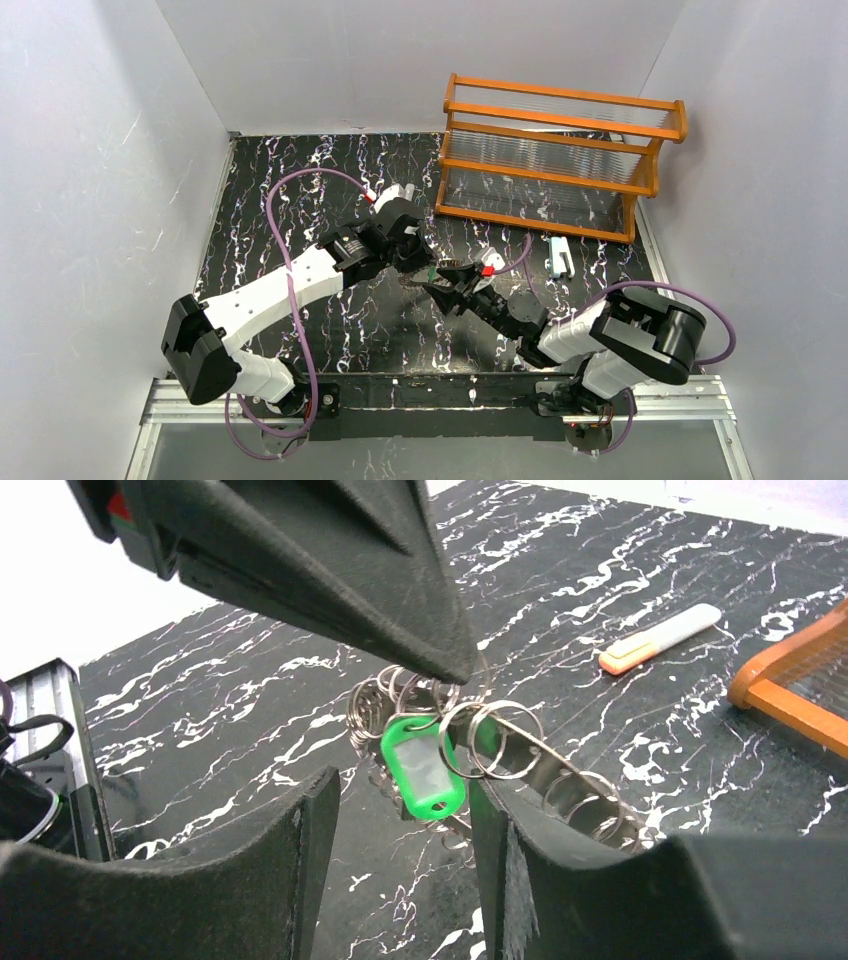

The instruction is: Remove the keys from the keyring

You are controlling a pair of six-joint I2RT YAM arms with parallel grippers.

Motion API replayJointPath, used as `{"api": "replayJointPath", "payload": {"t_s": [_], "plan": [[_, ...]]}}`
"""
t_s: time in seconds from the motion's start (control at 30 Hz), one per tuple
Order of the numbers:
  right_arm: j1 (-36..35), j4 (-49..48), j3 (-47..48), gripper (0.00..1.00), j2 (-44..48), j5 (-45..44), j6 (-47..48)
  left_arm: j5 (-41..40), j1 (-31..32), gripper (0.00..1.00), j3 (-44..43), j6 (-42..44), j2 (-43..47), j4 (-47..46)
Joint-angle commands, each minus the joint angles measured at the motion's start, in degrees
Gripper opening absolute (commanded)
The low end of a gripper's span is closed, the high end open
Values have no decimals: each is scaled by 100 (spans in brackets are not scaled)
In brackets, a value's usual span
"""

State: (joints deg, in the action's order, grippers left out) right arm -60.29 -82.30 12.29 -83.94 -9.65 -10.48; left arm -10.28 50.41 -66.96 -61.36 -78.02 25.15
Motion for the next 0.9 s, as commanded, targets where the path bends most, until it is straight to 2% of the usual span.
{"api": "replayJointPath", "payload": {"t_s": [0.0, 0.3, 0.47, 0.87], "plan": [[-26, -1415, 106, 59, -184, -495, -255, 93, -5, 0, 110, -200, 234, -248], [-18, -2201, 195, 57, -616, -791, -399, 231, -5, 0, 247, -321, 270, -393], [-15, -2203, 271, 58, -519, -578, -482, 198, -5, 0, 325, -332, 290, -396], [-18, -2198, 200, 62, -116, -812, -534, 119, -5, 0, 422, -322, 376, -451]]}}
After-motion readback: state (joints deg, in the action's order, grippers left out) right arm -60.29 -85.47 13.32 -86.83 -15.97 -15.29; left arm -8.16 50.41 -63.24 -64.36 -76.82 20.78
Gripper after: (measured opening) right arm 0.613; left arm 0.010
